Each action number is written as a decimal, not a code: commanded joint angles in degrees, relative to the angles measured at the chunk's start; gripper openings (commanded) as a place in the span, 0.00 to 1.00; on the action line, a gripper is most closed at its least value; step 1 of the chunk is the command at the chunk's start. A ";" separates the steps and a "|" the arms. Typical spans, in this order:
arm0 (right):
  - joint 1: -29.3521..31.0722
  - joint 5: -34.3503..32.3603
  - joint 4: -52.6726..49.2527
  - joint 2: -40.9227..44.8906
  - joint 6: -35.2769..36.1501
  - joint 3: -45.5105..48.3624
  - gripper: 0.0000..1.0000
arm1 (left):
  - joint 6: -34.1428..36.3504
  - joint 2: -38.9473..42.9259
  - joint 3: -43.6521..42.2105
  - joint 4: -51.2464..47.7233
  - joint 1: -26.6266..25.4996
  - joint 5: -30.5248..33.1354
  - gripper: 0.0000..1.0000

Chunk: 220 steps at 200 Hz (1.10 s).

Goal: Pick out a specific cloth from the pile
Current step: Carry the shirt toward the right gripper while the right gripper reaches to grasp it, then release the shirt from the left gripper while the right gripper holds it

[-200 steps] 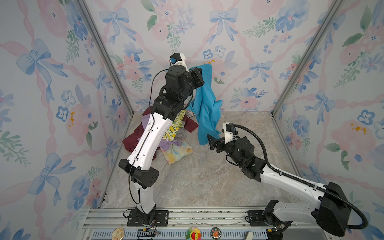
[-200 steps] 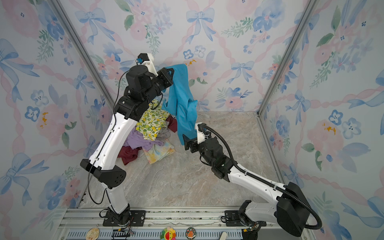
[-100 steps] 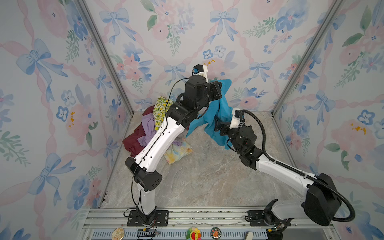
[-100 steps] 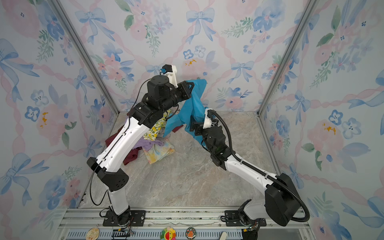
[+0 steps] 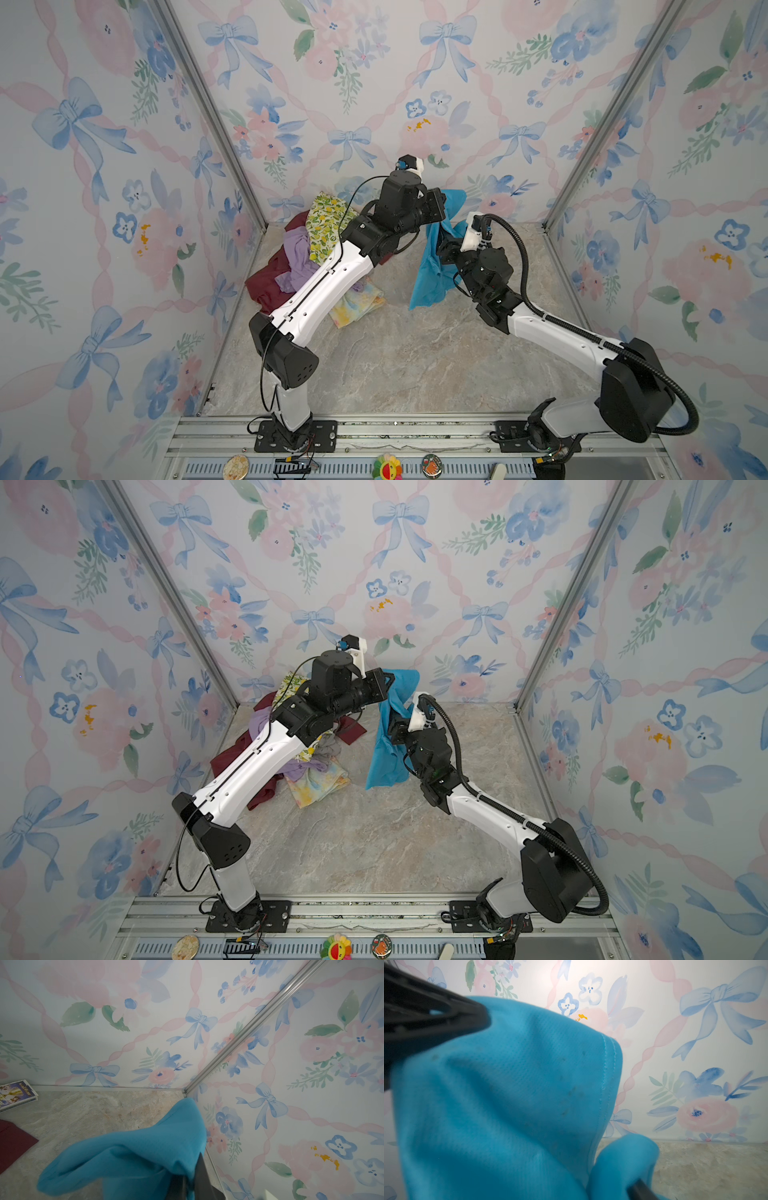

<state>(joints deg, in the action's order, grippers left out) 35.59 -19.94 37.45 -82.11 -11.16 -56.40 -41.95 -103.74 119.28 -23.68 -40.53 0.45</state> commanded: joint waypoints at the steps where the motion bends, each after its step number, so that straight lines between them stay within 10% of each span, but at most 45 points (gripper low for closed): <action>1: -0.76 1.93 2.85 -0.33 -0.18 -2.55 0.46 | 2.10 3.52 -1.59 2.45 0.17 -2.94 0.00; 37: -1.84 3.52 -0.76 -0.25 -0.65 -4.57 0.09 | 3.08 5.45 -5.77 2.66 1.51 -6.26 0.00; 129: -4.89 8.11 -13.07 3.82 -1.67 -10.65 0.00 | 10.22 11.11 -19.64 4.17 5.73 -9.31 0.00; 220: -12.01 12.79 -29.42 11.18 2.24 -17.99 0.00 | 20.94 15.79 -27.36 5.03 5.29 -13.36 0.65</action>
<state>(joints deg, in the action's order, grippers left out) 26.06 -8.51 12.14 -74.35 -10.59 -71.53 -26.33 -91.33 93.84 -18.96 -35.31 -10.61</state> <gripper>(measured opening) 0.071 0.611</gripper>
